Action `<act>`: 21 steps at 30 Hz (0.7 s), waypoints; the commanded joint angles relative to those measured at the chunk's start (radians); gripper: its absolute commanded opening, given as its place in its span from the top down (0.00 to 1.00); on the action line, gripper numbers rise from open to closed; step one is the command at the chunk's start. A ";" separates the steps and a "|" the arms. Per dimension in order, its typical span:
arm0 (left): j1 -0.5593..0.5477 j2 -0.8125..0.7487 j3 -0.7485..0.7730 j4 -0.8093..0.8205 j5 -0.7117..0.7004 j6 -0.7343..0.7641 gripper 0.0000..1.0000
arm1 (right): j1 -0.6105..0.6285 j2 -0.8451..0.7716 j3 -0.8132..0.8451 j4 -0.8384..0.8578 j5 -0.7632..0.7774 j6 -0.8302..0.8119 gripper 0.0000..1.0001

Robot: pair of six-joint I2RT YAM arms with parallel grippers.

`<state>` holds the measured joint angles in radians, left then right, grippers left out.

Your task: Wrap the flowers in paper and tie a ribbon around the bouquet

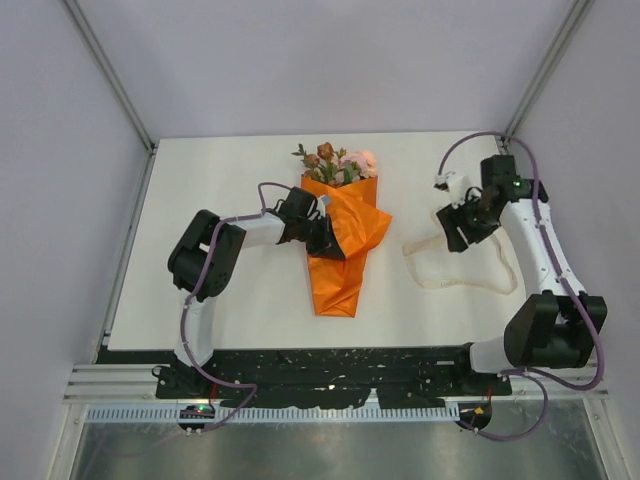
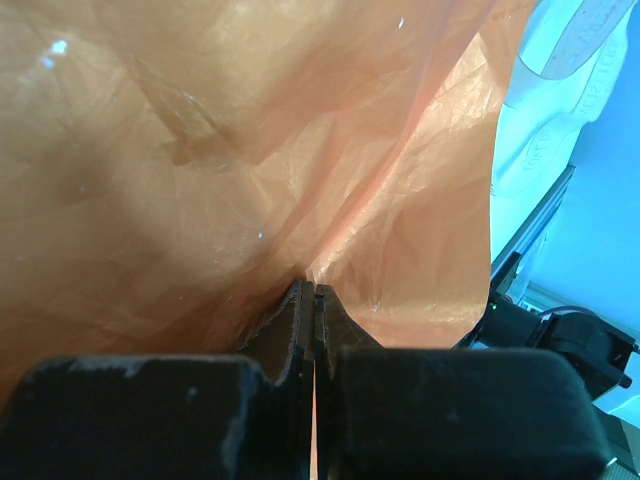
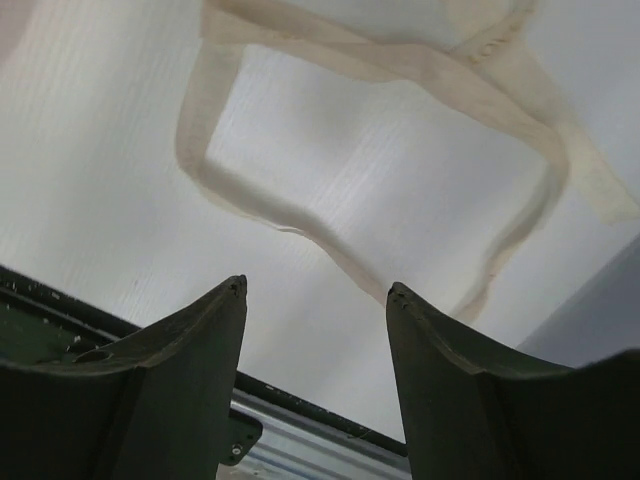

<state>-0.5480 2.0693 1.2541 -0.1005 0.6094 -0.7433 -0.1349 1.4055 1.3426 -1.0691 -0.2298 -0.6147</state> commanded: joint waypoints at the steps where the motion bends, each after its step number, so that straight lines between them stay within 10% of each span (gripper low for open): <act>1: -0.004 0.011 0.015 -0.028 -0.050 0.032 1.00 | 0.206 -0.017 -0.127 -0.058 -0.029 -0.088 0.37; 16: -0.004 0.011 0.015 -0.028 -0.050 0.032 1.00 | 0.366 0.283 -0.346 0.331 0.057 -0.054 0.40; 18: -0.004 0.011 0.013 -0.028 -0.050 0.030 1.00 | 0.370 0.305 -0.339 0.325 0.018 -0.053 0.60; 19: -0.004 0.011 0.013 -0.028 -0.048 0.030 1.00 | 0.373 0.319 -0.329 0.301 -0.027 -0.051 0.91; 21: -0.004 0.009 0.016 -0.030 -0.046 0.025 1.00 | 0.377 0.294 -0.290 0.249 -0.176 -0.046 0.95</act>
<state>-0.5495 2.0693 1.2549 -0.1024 0.6056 -0.7433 0.2298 1.6978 1.0111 -0.7937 -0.2028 -0.6598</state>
